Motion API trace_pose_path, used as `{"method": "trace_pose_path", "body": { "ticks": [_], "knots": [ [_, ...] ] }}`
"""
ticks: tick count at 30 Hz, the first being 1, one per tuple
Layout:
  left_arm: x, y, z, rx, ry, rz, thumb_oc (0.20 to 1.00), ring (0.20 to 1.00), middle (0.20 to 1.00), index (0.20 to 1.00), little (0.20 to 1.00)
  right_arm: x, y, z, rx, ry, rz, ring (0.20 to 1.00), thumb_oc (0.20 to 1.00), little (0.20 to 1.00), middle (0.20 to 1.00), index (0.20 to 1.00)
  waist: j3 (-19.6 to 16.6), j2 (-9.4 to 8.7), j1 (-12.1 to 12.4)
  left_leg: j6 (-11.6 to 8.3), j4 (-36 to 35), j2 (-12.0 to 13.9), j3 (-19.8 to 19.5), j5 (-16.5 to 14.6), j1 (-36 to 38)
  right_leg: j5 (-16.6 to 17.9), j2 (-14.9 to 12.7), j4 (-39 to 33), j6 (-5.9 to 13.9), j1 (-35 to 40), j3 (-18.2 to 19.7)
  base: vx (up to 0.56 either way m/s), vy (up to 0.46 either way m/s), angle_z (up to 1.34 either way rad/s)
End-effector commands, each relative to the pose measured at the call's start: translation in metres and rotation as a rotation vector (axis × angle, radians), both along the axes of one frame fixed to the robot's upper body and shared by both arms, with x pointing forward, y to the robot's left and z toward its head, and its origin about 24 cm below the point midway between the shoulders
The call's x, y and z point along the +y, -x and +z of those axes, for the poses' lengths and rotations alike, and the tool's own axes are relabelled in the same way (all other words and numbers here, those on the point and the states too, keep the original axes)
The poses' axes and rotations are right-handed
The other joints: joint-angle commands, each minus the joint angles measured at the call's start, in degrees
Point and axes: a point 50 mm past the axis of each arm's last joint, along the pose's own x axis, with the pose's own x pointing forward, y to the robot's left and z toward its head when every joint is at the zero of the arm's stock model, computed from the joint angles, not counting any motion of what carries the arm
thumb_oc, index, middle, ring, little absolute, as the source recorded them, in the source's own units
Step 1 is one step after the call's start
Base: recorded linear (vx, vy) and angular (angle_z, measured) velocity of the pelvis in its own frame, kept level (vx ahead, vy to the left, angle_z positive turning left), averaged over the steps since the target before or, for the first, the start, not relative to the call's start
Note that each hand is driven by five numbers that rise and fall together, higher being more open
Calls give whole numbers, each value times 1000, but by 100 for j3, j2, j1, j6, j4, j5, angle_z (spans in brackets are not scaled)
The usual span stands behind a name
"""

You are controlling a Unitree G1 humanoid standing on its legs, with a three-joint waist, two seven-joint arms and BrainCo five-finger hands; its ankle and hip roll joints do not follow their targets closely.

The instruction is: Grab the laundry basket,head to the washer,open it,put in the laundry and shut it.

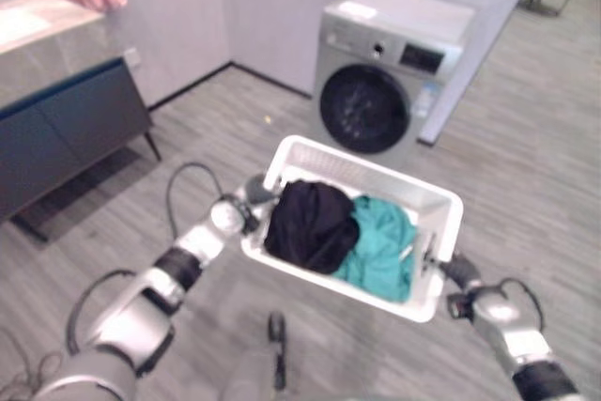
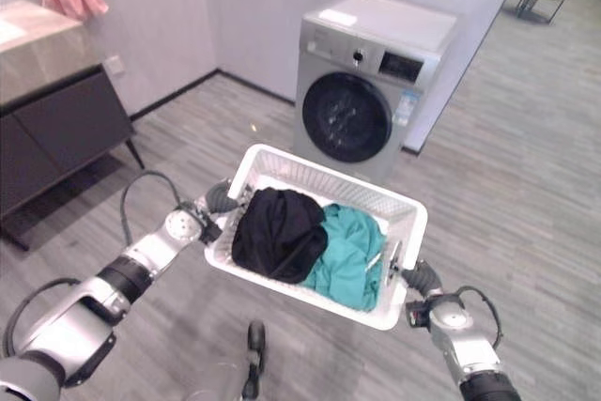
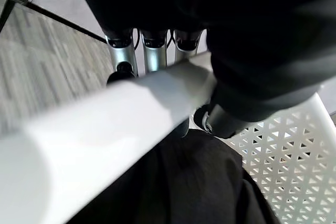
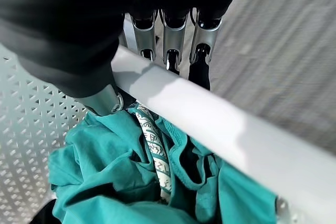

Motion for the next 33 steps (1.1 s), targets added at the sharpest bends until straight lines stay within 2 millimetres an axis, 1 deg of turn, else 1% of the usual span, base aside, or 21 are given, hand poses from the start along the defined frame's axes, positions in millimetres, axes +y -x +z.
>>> {"method": "trace_pose_path", "body": {
  "ticks": [1,2,4,5,7,8,11,12,14,15,17,19,20,22,25,26,27,28,29,31,33],
  "knots": [
    [-38,-13,51,-213,51,-155,200,200,200,200,200,31,-50,66,-363,-101,157,200,200,200,200,200,-498,216,160,228,163,241,-71,-84,240,2118,89,1382,1019,-1486,-588,354,104,-33],
    [-35,-13,50,-213,54,-142,200,200,200,200,200,34,-53,67,-367,-99,167,200,200,200,200,200,-459,306,101,275,181,301,-38,-161,381,2075,-73,1709,1014,-1728,-786,307,127,-48],
    [-32,-15,51,-211,56,-128,200,200,200,200,200,35,-57,66,-357,-82,167,200,200,200,200,200,-377,405,3,335,174,265,-91,-301,672,1772,-537,1896,776,-2170,-1115,200,94,-16],
    [-32,-15,52,-211,55,-128,200,200,200,200,200,35,-57,66,-358,-82,167,200,200,200,200,200,-372,395,-6,337,176,254,-96,-301,674,1760,-550,1910,776,-2171,-1119,175,50,15],
    [-31,-15,52,-207,56,-129,200,200,200,200,200,31,-61,67,-347,-39,163,200,200,200,200,200,-334,453,-119,280,187,188,-207,-462,940,1497,-886,1207,505,-2510,-1320,266,-12,20],
    [-29,-15,53,-208,52,-127,200,200,200,200,200,30,-62,68,-346,-32,162,200,200,200,200,200,-331,461,-154,243,218,183,-239,-516,964,1402,-994,905,459,-2485,-1304,266,-95,35],
    [-29,-16,52,-205,52,-122,200,200,200,200,200,27,-62,68,-345,-28,157,200,200,200,200,200,-331,498,-200,138,262,243,-356,-651,1028,1326,-1282,332,416,-2429,-1161,135,-120,65],
    [-30,-17,49,-199,57,-111,200,200,200,200,200,28,-63,68,-346,-34,157,200,200,200,200,200,-379,488,-213,37,217,308,-405,-739,1114,1488,-1507,-313,466,-2351,-1040,212,-242,73],
    [-29,-16,45,-191,53,-105,200,200,200,200,200,28,-62,67,-335,-27,164,200,200,200,200,200,-466,447,-196,-8,131,306,-435,-796,1206,1678,-1578,-875,546,-2250,-939,170,-192,36],
    [-29,-16,45,-191,53,-105,200,200,200,200,200,28,-62,67,-334,-27,164,200,200,200,200,200,-466,452,-190,-7,120,311,-428,-793,1218,1695,-1570,-906,548,-2232,-937,156,-206,11],
    [-26,-14,42,-190,48,-99,200,200,200,200,200,25,-61,65,-320,-17,162,200,200,200,200,200,-508,366,-176,-79,32,370,-441,-836,1335,1940,-1480,-1227,656,-2251,-620,157,-256,-12],
    [-25,-15,40,-185,41,-96,200,200,200,200,200,23,-60,64,-320,-25,155,200,200,200,200,200,-571,275,-142,-159,39,442,-459,-903,1373,1761,-1378,-1558,651,-2006,-526,166,-318,-18],
    [-27,-15,38,-177,50,-96,200,200,200,200,200,21,-58,66,-332,-33,145,200,200,200,200,200,-618,235,-144,-271,72,626,-473,-896,1400,1577,-1226,-1619,597,-1880,-634,173,-381,-37],
    [-29,-14,36,-169,52,-103,200,200,200,200,200,21,-57,67,-339,-35,144,200,200,200,200,200,-633,222,-160,-341,84,723,-508,-871,1398,1487,-1130,-1601,544,-1851,-703,92,-252,-30],
    [-33,-13,38,-171,52,-124,200,200,200,200,200,18,-51,69,-360,-53,129,200,200,200,200,200,-664,114,-200,-525,321,1065,-645,-763,1290,1280,-866,-1588,381,-1768,-919,85,-298,0],
    [-33,-13,39,-174,56,-127,200,200,200,200,200,18,-51,71,-371,-60,129,200,200,200,200,200,-669,81,-195,-567,565,1207,-693,-638,1197,1222,-750,-1617,300,-1704,-973,83,-377,15],
    [-34,-13,40,-175,56,-128,200,200,200,200,200,17,-50,74,-384,-59,125,200,200,200,200,200,-604,25,-170,-609,1176,1372,-770,-332,915,1214,-650,-1617,197,-1644,-1004,44,-391,35],
    [-37,-13,43,-178,66,-133,200,200,200,200,200,16,-49,77,-398,-55,125,200,200,200,200,200,-509,-51,-151,-544,1805,1454,-791,-151,602,1234,-597,-1625,108,-1592,-1031,2,-455,47],
    [-40,-13,48,-194,87,-131,200,200,200,200,200,15,-49,78,-399,-35,119,200,200,200,200,200,-363,-163,-108,-355,2521,1553,-578,-93,194,1202,-509,-1713,-29,-1432,-1123,6,-352,36],
    [-40,-15,51,-199,101,-126,200,200,200,200,200,14,-49,80,-399,-28,118,200,200,200,200,200,-295,-142,-55,-309,2415,1319,-523,-247,-102,1154,-452,-1763,-51,-1382,-1082,79,-116,2],
    [-39,-15,51,-202,112,-118,200,200,200,200,200,16,-48,80,-407,-40,126,200,200,200,200,200,-292,-79,53,-351,1757,1001,-698,-412,-208,1029,-402,-1803,10,-1278,-978,171,68,-2]
  ]
}}
